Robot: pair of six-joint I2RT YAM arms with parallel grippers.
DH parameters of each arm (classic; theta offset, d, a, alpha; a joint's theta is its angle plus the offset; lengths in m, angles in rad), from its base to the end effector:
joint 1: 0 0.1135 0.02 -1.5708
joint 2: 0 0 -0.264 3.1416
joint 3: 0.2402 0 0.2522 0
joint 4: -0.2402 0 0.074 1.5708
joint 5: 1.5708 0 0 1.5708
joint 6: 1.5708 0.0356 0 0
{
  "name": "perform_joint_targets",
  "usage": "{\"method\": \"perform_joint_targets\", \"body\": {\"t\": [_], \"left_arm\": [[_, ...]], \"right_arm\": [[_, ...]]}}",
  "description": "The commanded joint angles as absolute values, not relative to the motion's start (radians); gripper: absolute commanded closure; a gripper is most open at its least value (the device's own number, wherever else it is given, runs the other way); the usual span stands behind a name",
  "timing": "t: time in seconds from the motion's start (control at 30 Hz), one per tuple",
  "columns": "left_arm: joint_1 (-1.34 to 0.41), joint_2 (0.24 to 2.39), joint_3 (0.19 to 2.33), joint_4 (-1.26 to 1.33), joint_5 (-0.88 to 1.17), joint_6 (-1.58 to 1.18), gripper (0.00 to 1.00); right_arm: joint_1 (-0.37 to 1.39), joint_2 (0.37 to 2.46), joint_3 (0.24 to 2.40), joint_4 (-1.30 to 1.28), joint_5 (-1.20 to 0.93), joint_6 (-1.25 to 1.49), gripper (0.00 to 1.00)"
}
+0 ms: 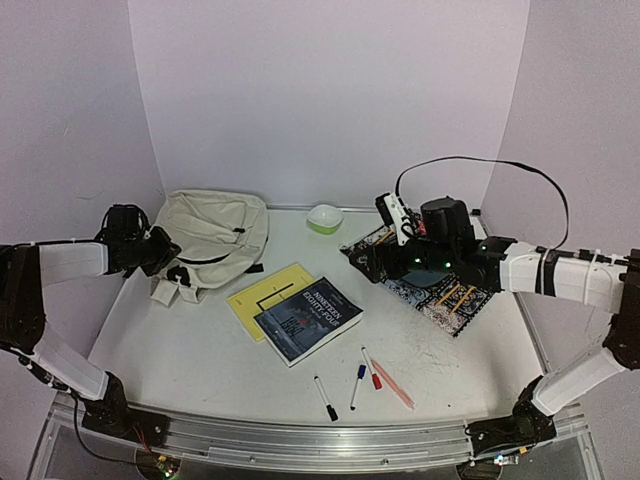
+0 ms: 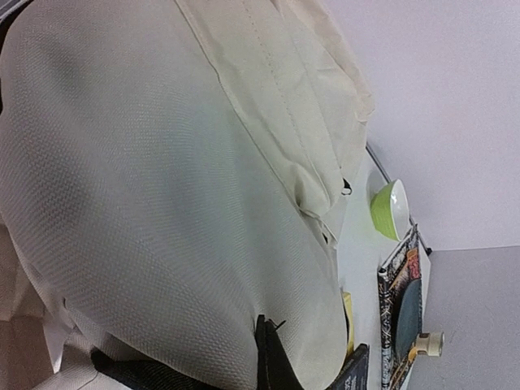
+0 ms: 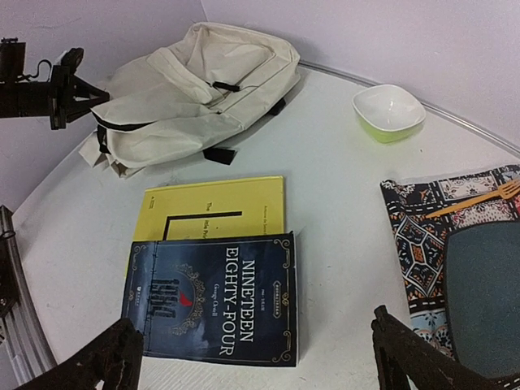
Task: Pack the student bag
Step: Move the student bag to the corner of the board.
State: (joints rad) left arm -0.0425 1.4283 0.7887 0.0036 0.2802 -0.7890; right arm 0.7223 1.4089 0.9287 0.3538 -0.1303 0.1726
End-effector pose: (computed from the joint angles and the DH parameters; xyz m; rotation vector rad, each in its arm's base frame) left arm 0.3012 -0.0227 0.2125 -0.6806 2.1834 -0.7593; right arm 0.2452 0.2222 0.3003 -0.5733 1.6617 0.7721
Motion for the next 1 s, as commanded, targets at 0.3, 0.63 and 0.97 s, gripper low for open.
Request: {"method": "perform_joint_targets", "body": {"t": [0.3,0.63,0.97], "left_arm": [[-0.049,1.255,0.837,-0.091,0.278,-0.753,1.00],[-0.050,1.146,0.725,-0.170,0.304,-0.747,0.96],[-0.051,1.131,0.967,-0.545,0.198,-0.472,0.35]], "right_arm": [[0.793,1.461,1.018,0.409,-0.131,0.171,0.02],[0.854,1.557,1.068,0.454,-0.152,0.166,0.02],[0.866,1.585,1.087,0.465,-0.143,0.158,0.02]]}}
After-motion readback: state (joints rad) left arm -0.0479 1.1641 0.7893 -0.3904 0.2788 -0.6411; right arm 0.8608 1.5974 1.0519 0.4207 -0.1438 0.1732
